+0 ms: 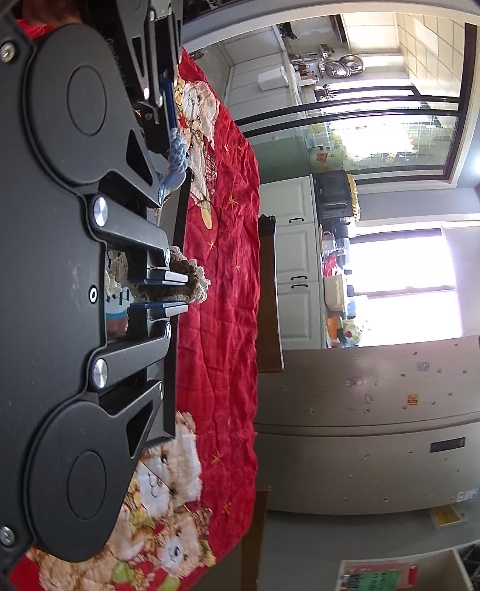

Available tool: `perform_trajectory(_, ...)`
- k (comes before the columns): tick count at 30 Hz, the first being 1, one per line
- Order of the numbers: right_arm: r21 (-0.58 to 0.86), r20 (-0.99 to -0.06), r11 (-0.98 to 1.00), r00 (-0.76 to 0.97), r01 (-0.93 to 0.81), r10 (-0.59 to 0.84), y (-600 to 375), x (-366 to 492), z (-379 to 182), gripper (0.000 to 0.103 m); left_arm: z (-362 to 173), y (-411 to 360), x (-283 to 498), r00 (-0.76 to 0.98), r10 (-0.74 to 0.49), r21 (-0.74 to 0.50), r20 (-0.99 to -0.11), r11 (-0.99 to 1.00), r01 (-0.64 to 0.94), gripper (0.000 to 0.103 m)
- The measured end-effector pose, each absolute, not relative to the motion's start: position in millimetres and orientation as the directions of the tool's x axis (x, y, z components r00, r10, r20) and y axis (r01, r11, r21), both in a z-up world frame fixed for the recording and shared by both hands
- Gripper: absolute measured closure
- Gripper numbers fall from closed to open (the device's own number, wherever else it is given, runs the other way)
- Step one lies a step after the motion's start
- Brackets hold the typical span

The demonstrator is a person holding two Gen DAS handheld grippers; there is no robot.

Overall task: Organize objects
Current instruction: 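Carry both scrunchies up and over the black box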

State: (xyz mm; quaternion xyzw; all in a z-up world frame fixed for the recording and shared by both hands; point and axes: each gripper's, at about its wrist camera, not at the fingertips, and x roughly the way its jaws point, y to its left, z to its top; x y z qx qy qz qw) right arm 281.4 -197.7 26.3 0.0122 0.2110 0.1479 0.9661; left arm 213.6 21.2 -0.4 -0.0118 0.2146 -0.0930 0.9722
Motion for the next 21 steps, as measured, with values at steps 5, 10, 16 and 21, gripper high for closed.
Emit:
perform_trajectory(5, 0.145, -0.428, 0.95, 0.848, -0.276, 0.312, -202, 291, 11, 0.095, -9, 19, 218, 0.876, -0.195, -0.068, -0.441, 0.981, 0.184, 0.089)
perform_trajectory(10, 0.177, -0.457, 0.947, 0.829, -0.269, 0.321, -206, 297, -5, 0.095, -16, 14, 220, 0.865, -0.199, -0.054, -0.461, 0.979, 0.197, 0.089)
perform_trajectory(16, 0.185, -0.477, 0.947, 0.819, -0.261, 0.319, -207, 299, -13, 0.095, -20, 11, 221, 0.855, -0.202, -0.045, -0.477, 0.978, 0.206, 0.089)
perform_trajectory(21, 0.175, -0.489, 0.95, 0.814, -0.259, 0.312, -206, 299, -16, 0.095, -21, 10, 222, 0.851, -0.201, -0.041, -0.486, 0.977, 0.207, 0.089)
